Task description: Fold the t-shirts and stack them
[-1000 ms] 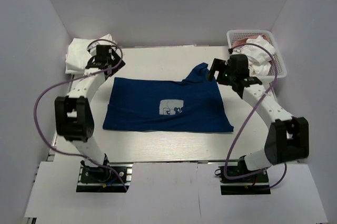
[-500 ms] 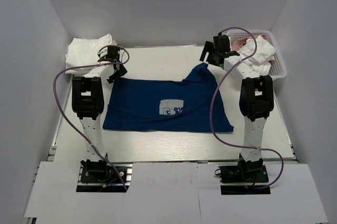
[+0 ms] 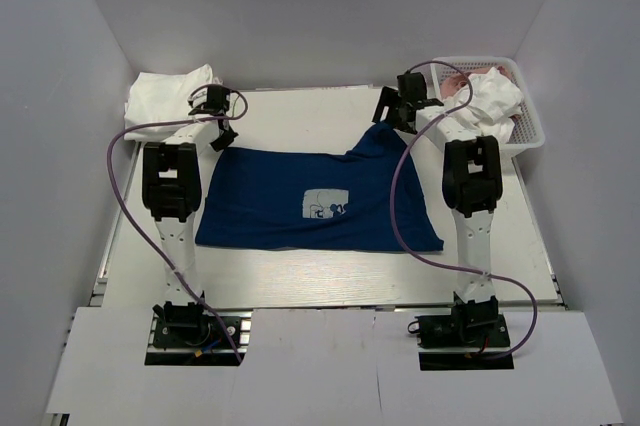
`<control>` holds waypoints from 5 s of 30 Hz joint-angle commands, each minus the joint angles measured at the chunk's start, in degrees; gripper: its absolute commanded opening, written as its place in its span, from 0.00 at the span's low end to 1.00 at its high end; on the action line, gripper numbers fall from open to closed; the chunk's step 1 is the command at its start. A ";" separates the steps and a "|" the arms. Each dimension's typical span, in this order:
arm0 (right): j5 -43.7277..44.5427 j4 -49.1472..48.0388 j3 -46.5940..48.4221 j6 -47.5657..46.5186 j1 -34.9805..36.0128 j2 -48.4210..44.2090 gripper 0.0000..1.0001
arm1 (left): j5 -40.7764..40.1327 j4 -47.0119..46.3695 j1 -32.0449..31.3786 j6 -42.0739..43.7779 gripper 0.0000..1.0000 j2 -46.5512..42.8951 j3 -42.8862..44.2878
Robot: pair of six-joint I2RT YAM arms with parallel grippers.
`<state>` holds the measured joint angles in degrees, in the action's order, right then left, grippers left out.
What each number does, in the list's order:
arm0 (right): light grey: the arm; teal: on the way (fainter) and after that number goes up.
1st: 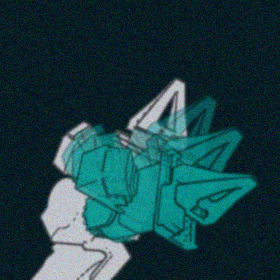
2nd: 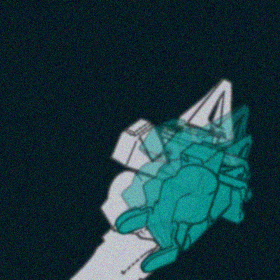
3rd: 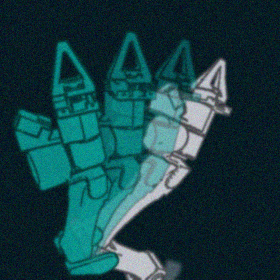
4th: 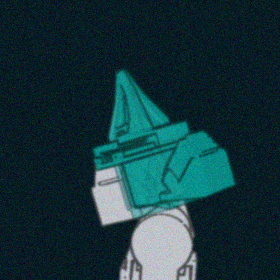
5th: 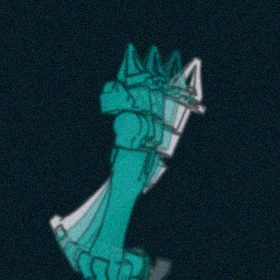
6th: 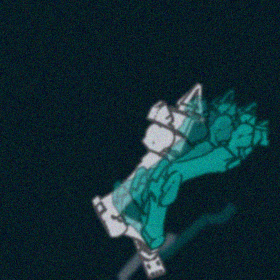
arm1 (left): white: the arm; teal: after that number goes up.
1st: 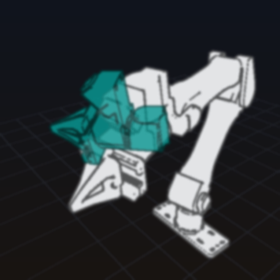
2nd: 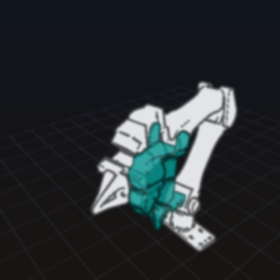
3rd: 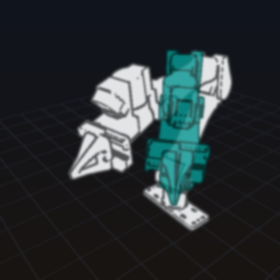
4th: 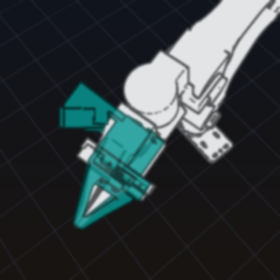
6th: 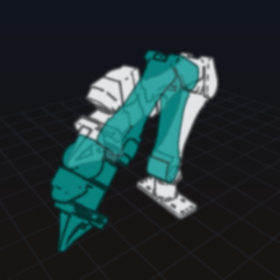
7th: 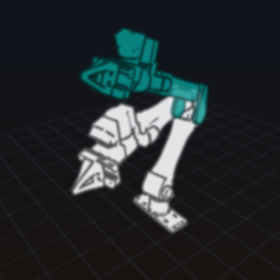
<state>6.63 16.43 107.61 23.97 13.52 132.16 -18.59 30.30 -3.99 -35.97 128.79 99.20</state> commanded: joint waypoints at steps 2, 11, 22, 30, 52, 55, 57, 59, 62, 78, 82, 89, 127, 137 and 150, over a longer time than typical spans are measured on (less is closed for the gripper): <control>-3.91 -0.43 2.34 1.70 0.01 1.87 0.90 | -0.21 0.90 -0.14 0.46 0.00 -3.63 -4.36; -9.27 -5.35 -3.55 1.70 0.28 -1.46 0.20 | -0.83 -2.26 -0.14 1.51 0.00 -7.15 -7.88; -6.98 -11.24 -17.25 0.12 0.63 -15.16 0.00 | -1.98 -6.39 -0.14 2.04 0.00 -17.07 -15.69; -9.62 -13.00 -42.99 -0.15 0.63 -40.27 0.00 | -1.71 -10.44 -0.67 0.82 0.00 -28.94 -27.98; -9.01 -4.64 -81.21 17.06 1.60 -80.20 0.00 | -4.97 -4.65 -1.20 -11.05 0.00 -43.89 -48.82; -10.50 -9.91 -88.35 20.59 2.04 -85.30 0.07 | -3.74 -3.16 -1.20 -11.66 0.03 -43.89 -49.36; -10.06 -10.28 -92.23 20.77 2.04 -87.32 0.21 | -3.73 -1.57 -1.20 -12.37 0.27 -43.10 -49.36; -8.48 -7.66 -91.97 19.55 2.04 -88.29 0.34 | -3.73 1.94 -1.20 -13.07 0.59 -42.40 -48.66; -6.90 -5.45 -88.38 16.03 2.04 -89.00 0.45 | -5.84 5.19 -1.20 -14.57 0.94 -42.40 -48.13; 6.44 -4.66 -61.57 -3.39 3.09 -59.67 0.90 | 8.74 -8.76 -1.72 -9.91 1.00 -43.11 -46.11; 12.60 -0.26 -52.88 -7.87 3.71 -48.43 0.70 | 9.54 -10.52 -1.72 -9.39 1.00 -38.71 -46.11; 14.55 0.45 -50.75 -9.82 4.32 -41.99 0.43 | 5.33 -9.21 -1.72 -9.91 1.00 -34.14 -46.81; -5.64 -18.61 -54.95 -6.30 -4.55 -38.38 0.00 | -5.22 2.83 -0.49 -16.15 1.00 -31.49 -48.22; -26.14 -23.82 -52.44 -7.18 -9.39 -33.37 0.18 | -4.61 2.21 -1.11 -14.58 1.00 -34.66 -47.61; -20.61 -16.51 -57.50 -4.21 0.61 -50.33 0.90 | 16.87 -0.16 -2.25 -0.44 1.00 -40.73 -38.47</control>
<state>-15.81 -3.01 53.74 16.95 10.17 83.26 -13.98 31.48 -5.61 -42.81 91.42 58.61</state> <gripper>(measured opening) 0.902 0.995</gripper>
